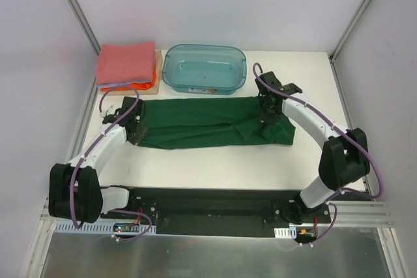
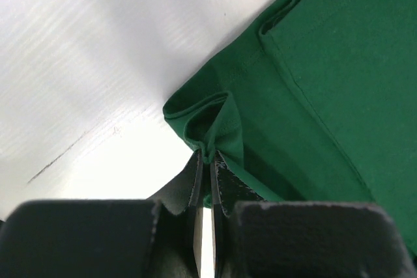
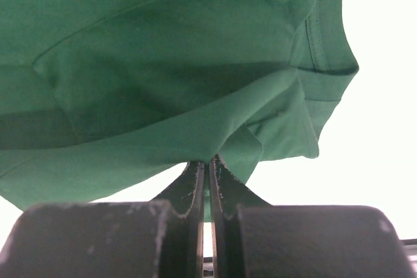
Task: Fold and stack the t-shirts
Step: Fold the other side of the tshirt into a rectangle
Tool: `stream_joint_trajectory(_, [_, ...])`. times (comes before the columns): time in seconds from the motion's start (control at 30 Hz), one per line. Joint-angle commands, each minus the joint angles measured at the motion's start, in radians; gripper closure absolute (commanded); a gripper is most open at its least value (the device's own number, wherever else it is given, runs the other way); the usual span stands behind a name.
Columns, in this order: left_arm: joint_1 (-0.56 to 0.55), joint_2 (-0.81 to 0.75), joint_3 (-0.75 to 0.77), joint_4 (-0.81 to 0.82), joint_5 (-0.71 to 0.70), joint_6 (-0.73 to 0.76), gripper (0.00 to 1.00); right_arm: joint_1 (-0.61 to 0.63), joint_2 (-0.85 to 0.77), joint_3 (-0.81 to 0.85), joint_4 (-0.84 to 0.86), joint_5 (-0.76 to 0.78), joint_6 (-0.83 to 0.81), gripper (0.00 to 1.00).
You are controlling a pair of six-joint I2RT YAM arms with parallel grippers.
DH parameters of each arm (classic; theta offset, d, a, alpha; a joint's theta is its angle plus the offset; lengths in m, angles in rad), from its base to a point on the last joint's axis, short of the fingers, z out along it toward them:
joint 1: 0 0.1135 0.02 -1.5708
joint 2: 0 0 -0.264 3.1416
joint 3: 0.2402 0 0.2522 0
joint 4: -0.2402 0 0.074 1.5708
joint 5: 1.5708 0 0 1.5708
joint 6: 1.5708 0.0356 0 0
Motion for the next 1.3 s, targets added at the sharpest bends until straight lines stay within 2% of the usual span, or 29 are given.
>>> stream_joint_trajectory(0.0, [0.021, 0.058, 0.070, 0.024, 0.001, 0.051, 1.00, -0.022, 0.026, 0.051, 0.022, -0.023, -0.026, 1.00])
stream_joint_trajectory(0.5, [0.035, 0.283, 0.239, 0.029, 0.001, 0.114, 1.00, -0.077, 0.173, 0.129, 0.011, -0.024, 0.001, 0.99])
stream_joint_trajectory(0.63, [0.036, 0.329, 0.273, 0.029, -0.008, 0.125, 0.99, -0.086, 0.210, 0.154, 0.014, -0.024, 0.006, 0.98])
stream_joint_trajectory(0.67, [0.038, 0.342, 0.287, 0.029, -0.014, 0.131, 0.96, -0.089, 0.222, 0.166, 0.014, -0.021, 0.009, 0.98])
stream_joint_trajectory(0.7, [0.039, 0.356, 0.300, 0.029, -0.011, 0.140, 0.88, -0.092, 0.233, 0.175, 0.013, -0.015, 0.015, 0.98])
stream_joint_trajectory(0.73, [0.039, 0.363, 0.314, 0.029, -0.009, 0.150, 0.74, -0.100, 0.247, 0.186, 0.013, -0.009, 0.021, 0.97])
stream_joint_trajectory(0.77, [0.039, 0.371, 0.327, 0.029, -0.008, 0.153, 0.44, -0.109, 0.267, 0.201, 0.013, -0.007, 0.026, 0.94])
stream_joint_trajectory(0.8, [0.041, 0.379, 0.334, 0.028, -0.005, 0.160, 0.11, -0.114, 0.281, 0.217, 0.011, -0.003, 0.029, 0.92])
stream_joint_trajectory(0.83, [0.042, 0.380, 0.342, 0.026, -0.005, 0.168, 0.01, -0.121, 0.298, 0.235, 0.024, 0.003, 0.032, 0.92])
stream_joint_trajectory(0.97, [0.055, 0.331, 0.351, 0.020, -0.012, 0.174, 0.01, -0.172, 0.377, 0.333, 0.071, 0.042, 0.011, 0.89])
stream_joint_trajectory(1.0, [0.055, 0.310, 0.353, 0.018, -0.012, 0.182, 0.01, -0.184, 0.393, 0.361, 0.073, 0.039, 0.005, 0.81])
stream_joint_trajectory(1.1, [0.053, 0.227, 0.316, 0.028, 0.055, 0.187, 0.01, -0.215, 0.402, 0.396, 0.053, -0.003, -0.032, 0.27])
stream_joint_trajectory(1.13, [0.053, 0.206, 0.304, 0.037, 0.090, 0.205, 0.01, -0.216, 0.388, 0.389, 0.051, -0.004, -0.040, 0.02])
stream_joint_trajectory(1.27, [0.050, 0.161, 0.252, 0.061, 0.259, 0.274, 0.01, -0.213, 0.238, 0.246, 0.126, -0.029, -0.072, 0.04])
